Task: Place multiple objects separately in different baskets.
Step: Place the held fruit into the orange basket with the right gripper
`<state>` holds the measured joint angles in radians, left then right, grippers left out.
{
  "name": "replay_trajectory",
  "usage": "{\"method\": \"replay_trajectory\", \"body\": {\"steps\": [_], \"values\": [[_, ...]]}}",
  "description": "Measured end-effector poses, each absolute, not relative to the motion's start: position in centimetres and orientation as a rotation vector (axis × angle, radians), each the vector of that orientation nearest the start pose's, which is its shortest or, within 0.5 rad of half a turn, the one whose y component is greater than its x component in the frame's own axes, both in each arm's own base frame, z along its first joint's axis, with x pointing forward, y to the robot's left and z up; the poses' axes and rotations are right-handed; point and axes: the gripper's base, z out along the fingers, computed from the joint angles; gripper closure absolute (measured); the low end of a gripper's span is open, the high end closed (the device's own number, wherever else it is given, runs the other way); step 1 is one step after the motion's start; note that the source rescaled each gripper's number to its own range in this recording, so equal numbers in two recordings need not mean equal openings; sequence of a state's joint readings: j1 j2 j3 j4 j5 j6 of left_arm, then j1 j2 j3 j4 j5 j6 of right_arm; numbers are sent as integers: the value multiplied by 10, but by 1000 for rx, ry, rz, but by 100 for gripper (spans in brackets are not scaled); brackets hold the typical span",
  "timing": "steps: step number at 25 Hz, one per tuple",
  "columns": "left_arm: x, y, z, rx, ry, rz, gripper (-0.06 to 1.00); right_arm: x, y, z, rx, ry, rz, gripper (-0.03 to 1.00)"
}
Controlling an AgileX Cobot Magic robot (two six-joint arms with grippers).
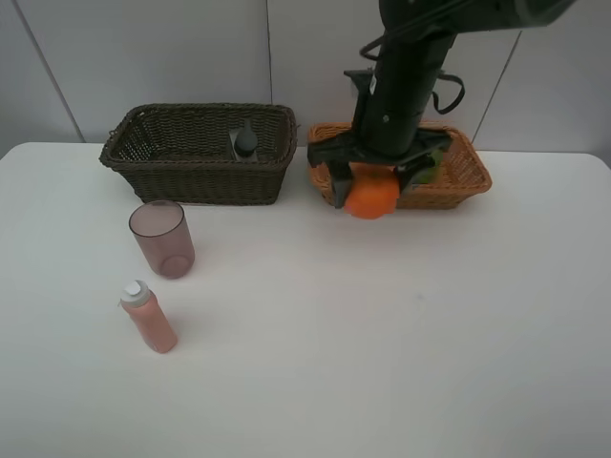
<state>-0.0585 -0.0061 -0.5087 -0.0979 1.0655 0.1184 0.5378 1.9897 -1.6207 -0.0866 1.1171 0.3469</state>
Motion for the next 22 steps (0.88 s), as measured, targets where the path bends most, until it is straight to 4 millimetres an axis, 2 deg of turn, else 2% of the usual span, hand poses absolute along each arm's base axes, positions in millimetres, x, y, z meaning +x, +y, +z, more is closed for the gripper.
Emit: {"method": "replay_trajectory", "body": {"steps": [6,9,15,22], "values": [[-8,-7,280,185,2023,-79,-6,407,205,237,-253,2790,42,33],[-8,-7,280,185,2023,-79,-6,423,207,230,-245,2722,62,33],[-8,-7,280,185,2023,-79,-6,440,212,206,-268,2649,68,33],[-8,-7,280,185,2023,-79,-6,455,205,196,-279,2564,50,33]]}}
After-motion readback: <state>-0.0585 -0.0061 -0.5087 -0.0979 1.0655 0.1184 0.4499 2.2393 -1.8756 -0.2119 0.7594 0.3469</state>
